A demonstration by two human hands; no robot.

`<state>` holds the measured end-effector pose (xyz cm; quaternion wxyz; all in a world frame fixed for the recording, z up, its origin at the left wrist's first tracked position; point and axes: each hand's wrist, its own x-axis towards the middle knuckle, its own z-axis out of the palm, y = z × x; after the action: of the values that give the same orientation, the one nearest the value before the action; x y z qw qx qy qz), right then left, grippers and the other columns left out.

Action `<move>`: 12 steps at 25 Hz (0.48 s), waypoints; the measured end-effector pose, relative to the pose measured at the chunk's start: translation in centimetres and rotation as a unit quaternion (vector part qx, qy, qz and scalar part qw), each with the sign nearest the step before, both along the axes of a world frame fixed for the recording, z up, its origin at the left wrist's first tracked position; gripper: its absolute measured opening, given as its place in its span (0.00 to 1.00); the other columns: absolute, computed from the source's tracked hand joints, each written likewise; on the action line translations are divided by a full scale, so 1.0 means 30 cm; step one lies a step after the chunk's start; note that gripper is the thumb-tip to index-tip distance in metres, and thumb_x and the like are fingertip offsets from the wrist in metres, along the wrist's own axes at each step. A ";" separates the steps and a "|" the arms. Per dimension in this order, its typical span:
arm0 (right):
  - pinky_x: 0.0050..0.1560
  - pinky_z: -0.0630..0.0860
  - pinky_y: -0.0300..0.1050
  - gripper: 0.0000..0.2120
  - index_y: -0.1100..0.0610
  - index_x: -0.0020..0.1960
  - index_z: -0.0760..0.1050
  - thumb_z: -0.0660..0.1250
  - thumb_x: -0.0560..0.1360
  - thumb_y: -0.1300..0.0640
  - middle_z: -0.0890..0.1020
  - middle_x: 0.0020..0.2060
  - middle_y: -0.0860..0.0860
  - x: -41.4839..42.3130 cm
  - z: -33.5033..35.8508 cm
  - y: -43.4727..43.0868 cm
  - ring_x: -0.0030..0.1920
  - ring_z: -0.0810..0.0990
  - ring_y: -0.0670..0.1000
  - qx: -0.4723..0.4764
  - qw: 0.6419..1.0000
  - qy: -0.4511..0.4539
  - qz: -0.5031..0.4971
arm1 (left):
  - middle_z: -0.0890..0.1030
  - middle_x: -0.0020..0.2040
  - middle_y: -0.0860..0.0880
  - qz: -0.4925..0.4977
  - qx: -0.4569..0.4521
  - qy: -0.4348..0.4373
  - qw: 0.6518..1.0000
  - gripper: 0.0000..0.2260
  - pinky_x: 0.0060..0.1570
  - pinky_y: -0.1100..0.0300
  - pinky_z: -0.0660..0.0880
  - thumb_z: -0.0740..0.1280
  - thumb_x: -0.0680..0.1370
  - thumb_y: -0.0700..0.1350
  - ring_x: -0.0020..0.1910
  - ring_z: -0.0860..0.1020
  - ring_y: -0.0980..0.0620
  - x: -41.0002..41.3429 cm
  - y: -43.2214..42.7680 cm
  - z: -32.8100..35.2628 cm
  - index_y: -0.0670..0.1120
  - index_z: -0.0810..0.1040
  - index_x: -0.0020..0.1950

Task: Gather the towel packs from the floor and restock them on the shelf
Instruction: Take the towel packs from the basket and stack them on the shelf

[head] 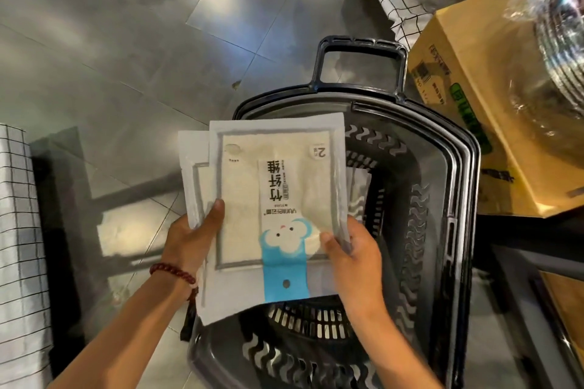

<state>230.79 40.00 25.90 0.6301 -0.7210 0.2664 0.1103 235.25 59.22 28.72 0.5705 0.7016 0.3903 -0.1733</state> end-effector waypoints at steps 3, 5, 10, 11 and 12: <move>0.45 0.71 0.23 0.14 0.53 0.55 0.77 0.63 0.75 0.69 0.79 0.44 0.39 0.045 -0.006 -0.087 0.44 0.76 0.30 -0.069 0.997 -0.023 0.010 | 0.82 0.38 0.49 0.003 0.024 -0.010 1.000 0.09 0.36 0.58 0.77 0.66 0.72 0.54 0.40 0.80 0.48 0.024 0.036 -0.003 0.48 0.77 0.42; 0.44 0.72 0.25 0.15 0.54 0.54 0.78 0.63 0.75 0.70 0.81 0.44 0.41 0.090 -0.002 -0.186 0.44 0.78 0.34 -0.100 0.990 -0.025 0.093 | 0.81 0.38 0.49 -0.018 0.052 -0.012 0.998 0.09 0.37 0.58 0.75 0.66 0.74 0.53 0.39 0.79 0.49 0.041 0.063 0.001 0.48 0.76 0.41; 0.43 0.71 0.46 0.10 0.57 0.47 0.80 0.67 0.71 0.70 0.80 0.38 0.48 0.245 0.104 -0.311 0.43 0.80 0.53 -0.283 0.856 -0.117 0.417 | 0.77 0.34 0.48 -0.078 0.128 -0.024 0.988 0.12 0.31 0.64 0.73 0.65 0.76 0.51 0.34 0.74 0.50 0.072 0.104 0.012 0.46 0.75 0.37; 0.48 0.66 0.47 0.15 0.52 0.49 0.80 0.66 0.71 0.70 0.80 0.39 0.47 0.275 0.140 -0.291 0.46 0.78 0.53 -0.342 0.802 -0.123 0.475 | 0.78 0.34 0.50 -0.083 0.122 -0.027 0.989 0.11 0.28 0.67 0.72 0.65 0.76 0.50 0.34 0.75 0.52 0.074 0.102 0.014 0.46 0.75 0.37; 0.51 0.58 0.46 0.19 0.48 0.52 0.79 0.63 0.72 0.69 0.80 0.42 0.46 0.300 0.170 -0.259 0.50 0.76 0.51 -0.388 0.751 -0.123 0.520 | 0.79 0.33 0.53 -0.086 0.110 -0.026 0.990 0.10 0.28 0.69 0.72 0.65 0.76 0.51 0.35 0.77 0.53 0.074 0.101 0.012 0.47 0.76 0.38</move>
<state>239.80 32.23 30.99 0.1692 -0.9379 -0.2093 0.2189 237.47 62.25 29.09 0.4826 0.7954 0.3301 -0.1599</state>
